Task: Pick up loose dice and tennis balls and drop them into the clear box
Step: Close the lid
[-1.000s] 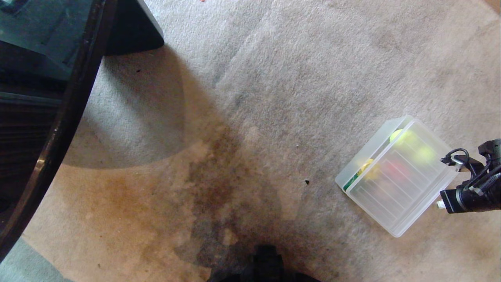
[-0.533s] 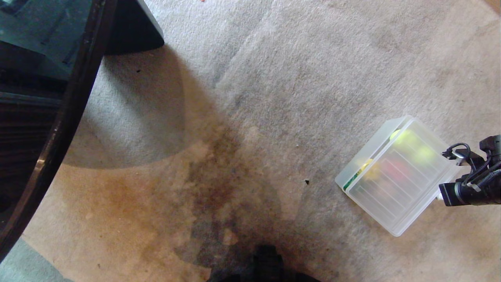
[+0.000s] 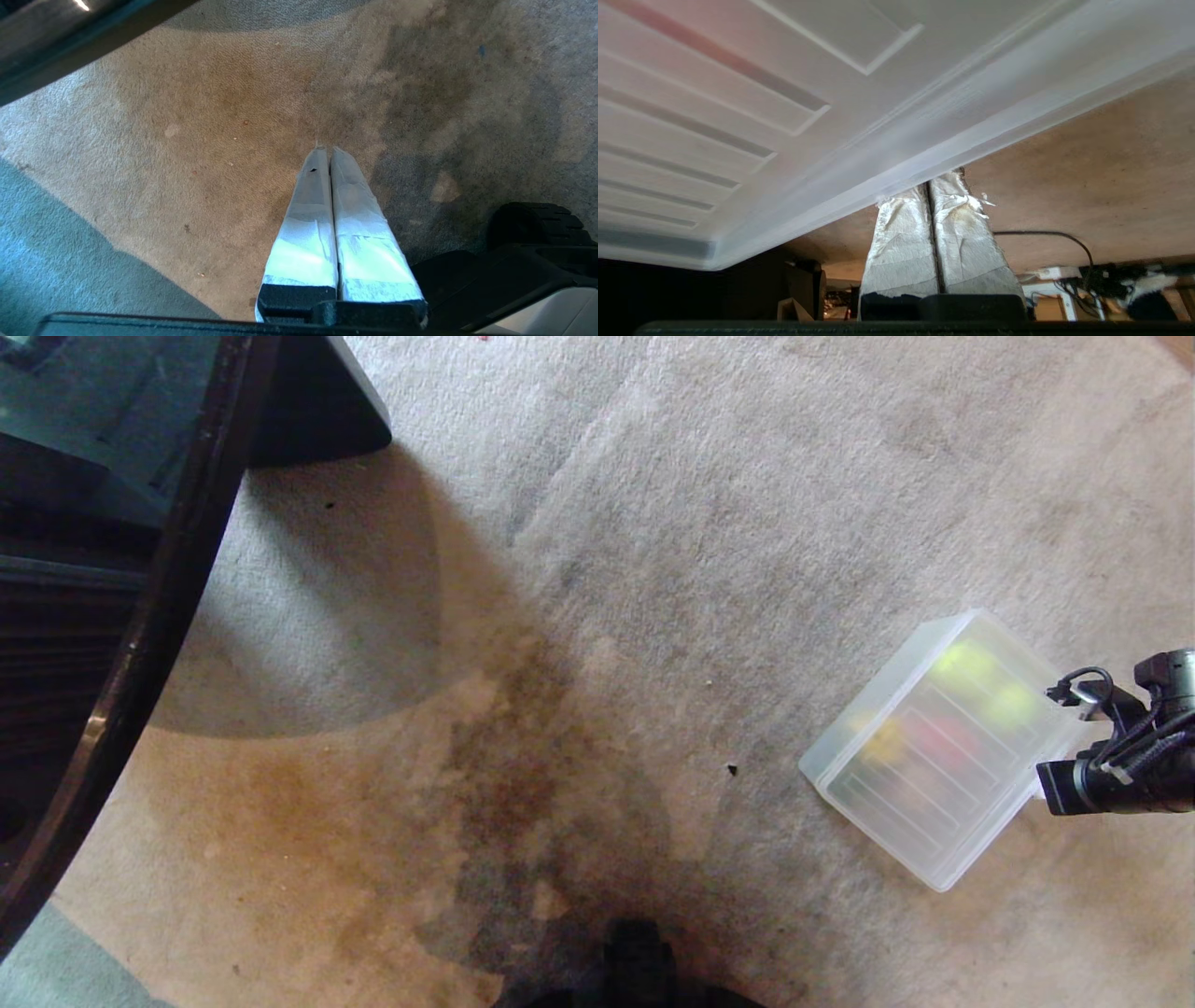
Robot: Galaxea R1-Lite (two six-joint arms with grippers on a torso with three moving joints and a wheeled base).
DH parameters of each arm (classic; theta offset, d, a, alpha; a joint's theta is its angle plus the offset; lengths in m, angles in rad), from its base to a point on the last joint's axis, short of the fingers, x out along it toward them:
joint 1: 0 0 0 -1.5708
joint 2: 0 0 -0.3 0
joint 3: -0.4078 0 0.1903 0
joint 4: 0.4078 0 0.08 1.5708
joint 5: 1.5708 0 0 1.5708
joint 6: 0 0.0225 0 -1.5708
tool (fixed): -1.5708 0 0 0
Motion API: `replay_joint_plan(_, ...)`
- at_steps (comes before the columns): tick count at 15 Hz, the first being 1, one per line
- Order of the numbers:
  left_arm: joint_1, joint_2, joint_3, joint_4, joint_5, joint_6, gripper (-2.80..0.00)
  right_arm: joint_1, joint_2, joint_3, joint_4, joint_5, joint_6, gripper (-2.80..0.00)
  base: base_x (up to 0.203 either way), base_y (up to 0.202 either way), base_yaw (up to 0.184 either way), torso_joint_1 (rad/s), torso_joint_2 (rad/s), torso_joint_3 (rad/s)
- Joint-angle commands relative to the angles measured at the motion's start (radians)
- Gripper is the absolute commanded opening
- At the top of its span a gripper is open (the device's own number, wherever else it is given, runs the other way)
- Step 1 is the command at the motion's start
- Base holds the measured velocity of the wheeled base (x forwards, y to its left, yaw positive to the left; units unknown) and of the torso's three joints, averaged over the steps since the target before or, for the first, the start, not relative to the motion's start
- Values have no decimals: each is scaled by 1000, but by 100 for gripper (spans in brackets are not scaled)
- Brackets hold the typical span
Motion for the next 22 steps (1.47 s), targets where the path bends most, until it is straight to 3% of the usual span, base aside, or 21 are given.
replay_joint_plan(1, 0, 0, 2, 0, 0, -1, -280, 15, 2, -1, -4, 2, 2, -280, 0, 0, 0, 0, 0, 0)
replay_joint_plan(12, 0, 0, 2, 0, 0, -1, -280, 19, -37, 50, 4, 15, 0, -280, 0, 0, 0, 0, 0, 0)
replay_joint_plan(17, 0, 0, 2, 0, 0, -1, -280, -13, -396, 250, 5, 84, 1, -280, 0, 0, 0, 0, 0, 0)
replay_joint_plan(22, 0, 0, 2, 0, 0, -1, -280, -18, -594, 373, 3, 101, 7, -280, 0, 0, 0, 0, 0, 0)
